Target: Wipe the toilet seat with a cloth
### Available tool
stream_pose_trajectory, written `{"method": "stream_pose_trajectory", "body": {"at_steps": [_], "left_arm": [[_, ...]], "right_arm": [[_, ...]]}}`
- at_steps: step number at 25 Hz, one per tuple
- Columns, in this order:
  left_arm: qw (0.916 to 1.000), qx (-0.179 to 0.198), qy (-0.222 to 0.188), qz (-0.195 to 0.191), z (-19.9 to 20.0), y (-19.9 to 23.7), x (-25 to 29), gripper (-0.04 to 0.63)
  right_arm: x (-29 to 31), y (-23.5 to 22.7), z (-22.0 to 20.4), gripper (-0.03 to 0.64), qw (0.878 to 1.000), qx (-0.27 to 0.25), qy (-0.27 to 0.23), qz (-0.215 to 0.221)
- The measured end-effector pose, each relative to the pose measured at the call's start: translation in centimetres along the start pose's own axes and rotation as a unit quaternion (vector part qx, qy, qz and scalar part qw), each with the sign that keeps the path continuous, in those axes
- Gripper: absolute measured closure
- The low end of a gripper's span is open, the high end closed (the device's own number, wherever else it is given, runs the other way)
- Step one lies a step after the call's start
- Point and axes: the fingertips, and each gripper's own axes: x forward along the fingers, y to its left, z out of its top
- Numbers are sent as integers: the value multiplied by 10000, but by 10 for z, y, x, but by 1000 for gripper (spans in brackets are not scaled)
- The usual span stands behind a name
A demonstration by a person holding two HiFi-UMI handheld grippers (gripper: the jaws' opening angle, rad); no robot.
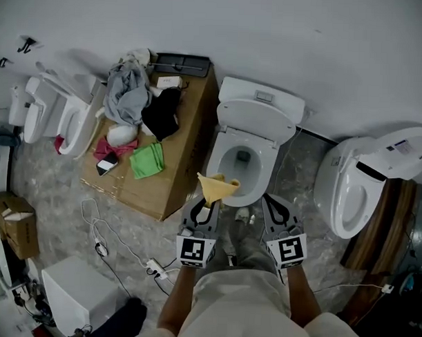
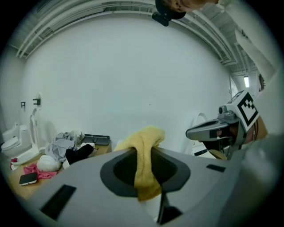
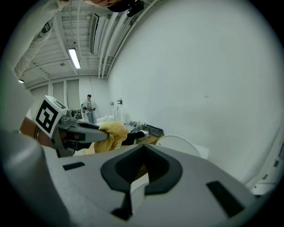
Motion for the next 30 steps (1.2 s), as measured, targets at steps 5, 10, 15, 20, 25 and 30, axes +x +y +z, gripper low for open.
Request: {"method": "stream_pose_trajectory", "body": {"at_steps": [5,10,15,20,25,30], "left_arm": [[9994,-87,345,-36,-42,12,39,514],[9983,-56,523,-261,-75,23,75,514],[9963,-140,728,-427,-119,42,114,514],[9933,-149,971,-613,-171,64,151,514],[9896,-190,1246,-699,-228,88,187,514],[9848,-171,1482,-886,-275,99,215,514]], "right_arm": [[30,-8,-46,611,9992,159,332,135],[60,-11,-81,611,9981,334,501,120],[100,-23,-117,611,9966,459,681,12],[137,-31,-163,611,9928,633,996,-187],[170,-33,-212,611,9886,684,1314,-252],[201,-37,-254,611,9850,735,1535,-301]]}}
